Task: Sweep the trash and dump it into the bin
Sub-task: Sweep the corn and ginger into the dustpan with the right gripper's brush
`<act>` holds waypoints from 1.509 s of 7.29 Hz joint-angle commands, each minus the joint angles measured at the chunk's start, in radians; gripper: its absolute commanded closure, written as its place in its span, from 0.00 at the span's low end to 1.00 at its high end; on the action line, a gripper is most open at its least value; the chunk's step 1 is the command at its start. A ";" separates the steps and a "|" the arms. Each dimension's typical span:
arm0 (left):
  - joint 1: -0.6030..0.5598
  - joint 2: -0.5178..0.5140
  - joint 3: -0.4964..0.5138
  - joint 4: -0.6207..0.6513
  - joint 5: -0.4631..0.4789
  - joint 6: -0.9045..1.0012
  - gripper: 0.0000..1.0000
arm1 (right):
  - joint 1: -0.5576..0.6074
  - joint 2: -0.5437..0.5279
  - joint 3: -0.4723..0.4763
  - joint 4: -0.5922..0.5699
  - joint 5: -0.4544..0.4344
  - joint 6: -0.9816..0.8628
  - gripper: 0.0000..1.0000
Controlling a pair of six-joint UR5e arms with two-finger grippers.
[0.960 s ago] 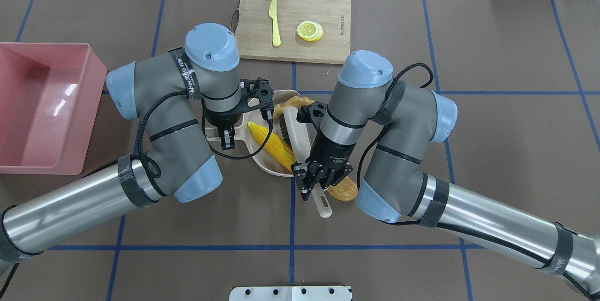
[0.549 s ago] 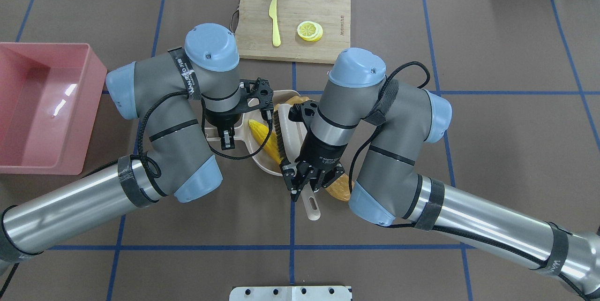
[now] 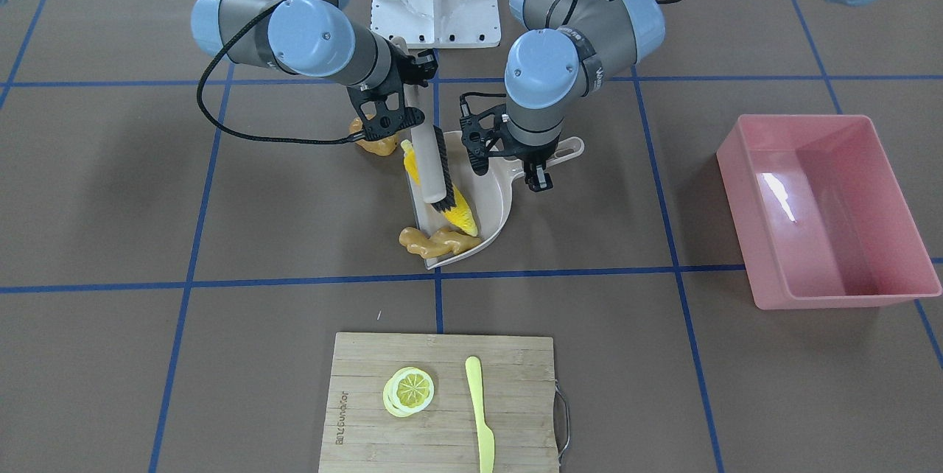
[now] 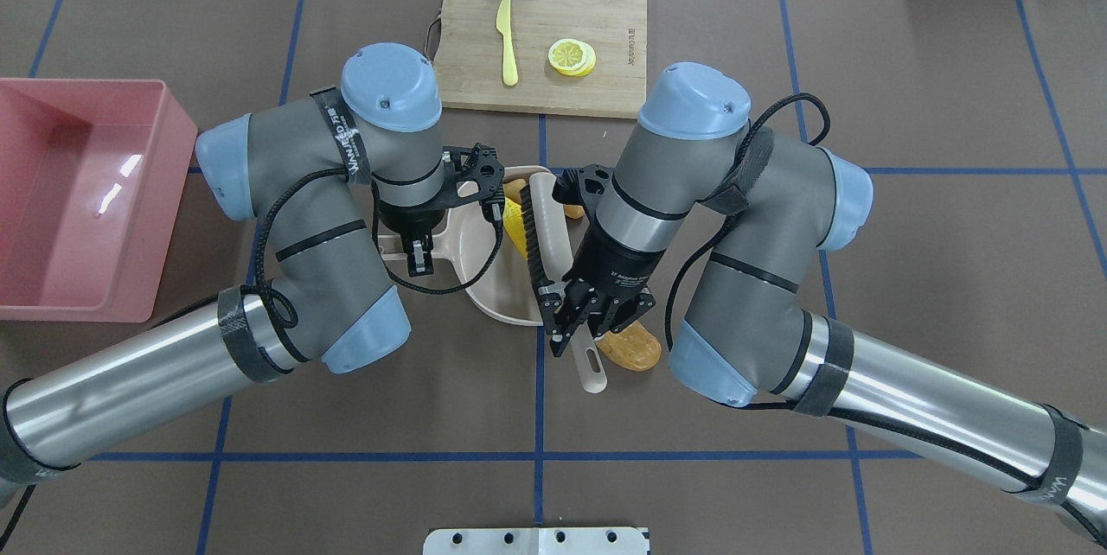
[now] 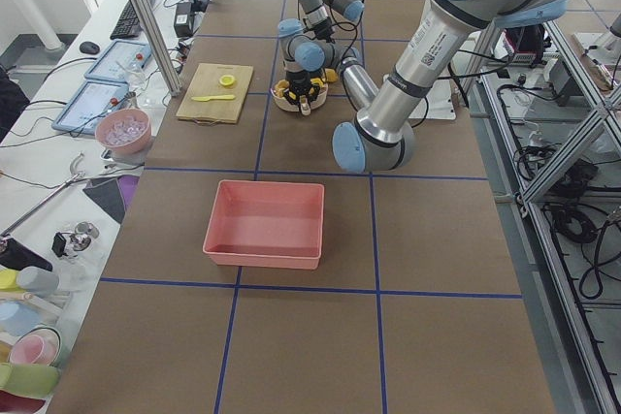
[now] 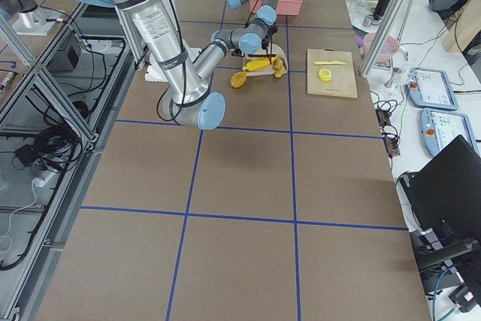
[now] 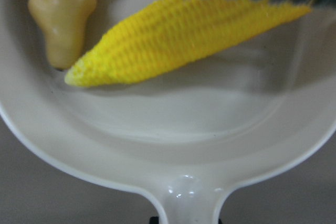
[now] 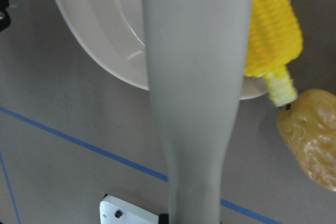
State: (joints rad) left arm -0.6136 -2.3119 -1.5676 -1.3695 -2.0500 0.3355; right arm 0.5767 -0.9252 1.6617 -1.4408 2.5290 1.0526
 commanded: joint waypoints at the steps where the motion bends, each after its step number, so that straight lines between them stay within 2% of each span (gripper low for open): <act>1: 0.000 -0.003 0.001 0.000 0.001 0.000 1.00 | 0.011 -0.030 0.041 0.000 0.001 0.006 1.00; 3: 0.000 -0.003 0.003 0.001 0.001 0.000 1.00 | 0.023 -0.046 0.056 -0.001 0.004 0.006 1.00; 5: 0.000 -0.001 0.001 0.006 0.001 0.000 1.00 | 0.102 -0.139 0.136 -0.004 0.058 0.007 1.00; 6: 0.002 -0.001 0.001 0.006 0.001 0.000 1.00 | 0.117 -0.197 0.206 -0.038 0.059 0.047 1.00; 8: 0.002 0.005 -0.002 0.004 0.001 -0.001 1.00 | 0.109 -0.259 0.283 -0.035 0.042 0.262 1.00; 10: 0.015 0.008 0.003 -0.006 0.001 -0.001 1.00 | 0.094 -0.287 0.297 -0.027 0.025 0.465 1.00; 11: 0.020 0.009 0.003 -0.008 0.001 0.000 1.00 | 0.034 -0.293 0.309 -0.006 -0.013 0.556 1.00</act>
State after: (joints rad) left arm -0.6006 -2.3042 -1.5656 -1.3741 -2.0494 0.3351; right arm 0.6598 -1.2062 1.9577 -1.4641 2.5491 1.4893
